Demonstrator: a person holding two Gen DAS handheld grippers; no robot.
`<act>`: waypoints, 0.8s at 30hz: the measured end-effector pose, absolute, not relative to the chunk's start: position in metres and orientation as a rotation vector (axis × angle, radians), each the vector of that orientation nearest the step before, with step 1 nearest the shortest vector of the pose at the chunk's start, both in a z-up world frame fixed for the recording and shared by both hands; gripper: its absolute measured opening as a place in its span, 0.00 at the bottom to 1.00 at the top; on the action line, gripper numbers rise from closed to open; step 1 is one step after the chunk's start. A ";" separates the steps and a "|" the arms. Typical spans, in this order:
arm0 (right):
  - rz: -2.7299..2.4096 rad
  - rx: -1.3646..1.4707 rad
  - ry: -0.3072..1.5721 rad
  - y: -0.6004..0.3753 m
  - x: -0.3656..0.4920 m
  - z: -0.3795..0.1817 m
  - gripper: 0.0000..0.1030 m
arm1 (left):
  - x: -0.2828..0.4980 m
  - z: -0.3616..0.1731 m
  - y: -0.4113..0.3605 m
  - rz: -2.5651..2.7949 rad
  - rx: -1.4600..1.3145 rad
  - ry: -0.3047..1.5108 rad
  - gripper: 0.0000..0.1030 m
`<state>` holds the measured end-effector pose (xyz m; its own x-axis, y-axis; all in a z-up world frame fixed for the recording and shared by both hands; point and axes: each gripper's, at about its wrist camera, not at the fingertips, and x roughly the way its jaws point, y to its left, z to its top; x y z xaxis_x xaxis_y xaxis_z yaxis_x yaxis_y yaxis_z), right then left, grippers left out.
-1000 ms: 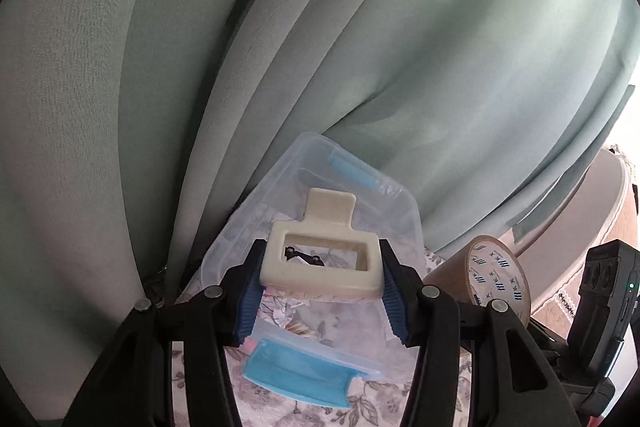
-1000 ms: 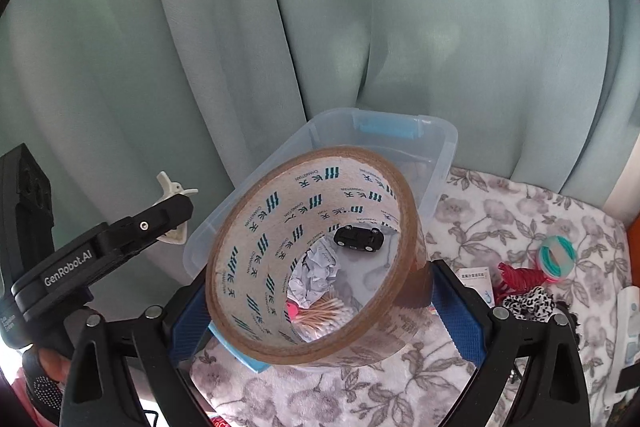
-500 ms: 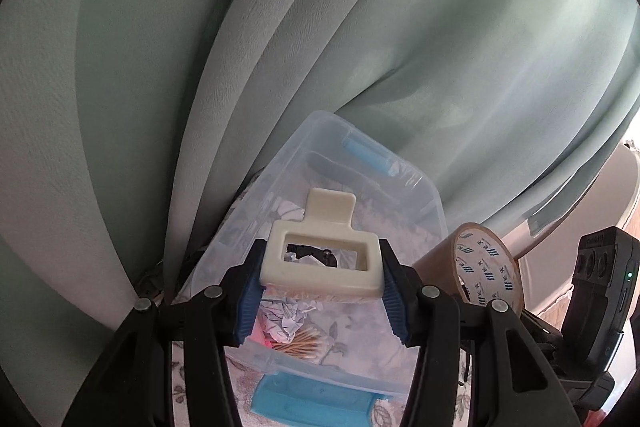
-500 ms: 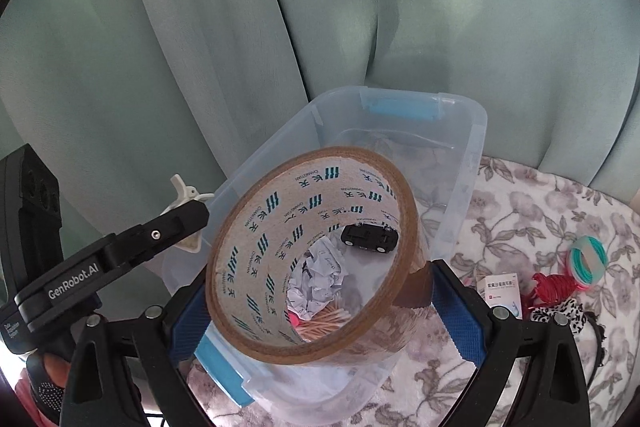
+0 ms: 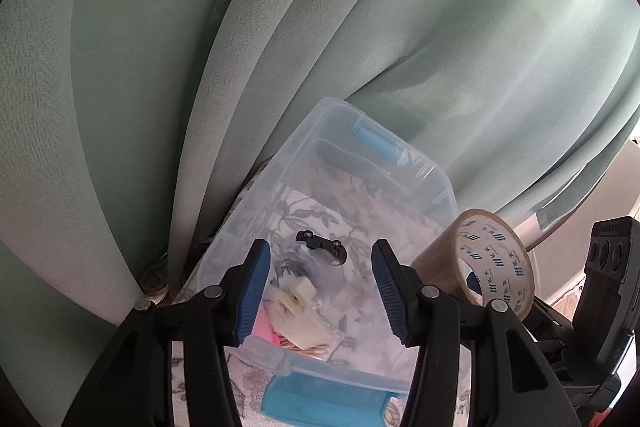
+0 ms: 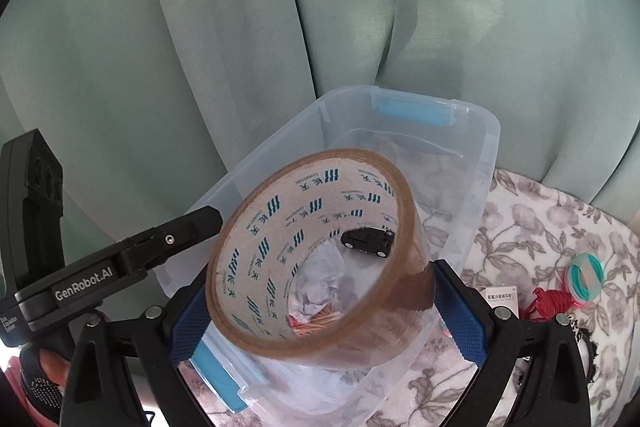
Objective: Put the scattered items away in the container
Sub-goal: 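Open both tools to drop the tape roll and white clip into the box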
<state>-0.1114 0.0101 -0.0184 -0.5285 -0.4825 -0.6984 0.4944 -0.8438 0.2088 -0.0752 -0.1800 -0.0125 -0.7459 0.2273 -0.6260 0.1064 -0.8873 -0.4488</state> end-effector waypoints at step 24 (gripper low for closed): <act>-2.403 1.039 0.000 0.028 -0.078 0.003 1.00 | -0.051 0.015 -0.169 2.773 -1.072 -0.687 0.66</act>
<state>-0.0782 0.0276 0.0034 -0.5722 -0.4587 -0.6798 0.4589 -0.8661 0.1982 -0.0512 -0.1691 0.0146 -0.7495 0.2398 -0.6171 0.0762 -0.8947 -0.4402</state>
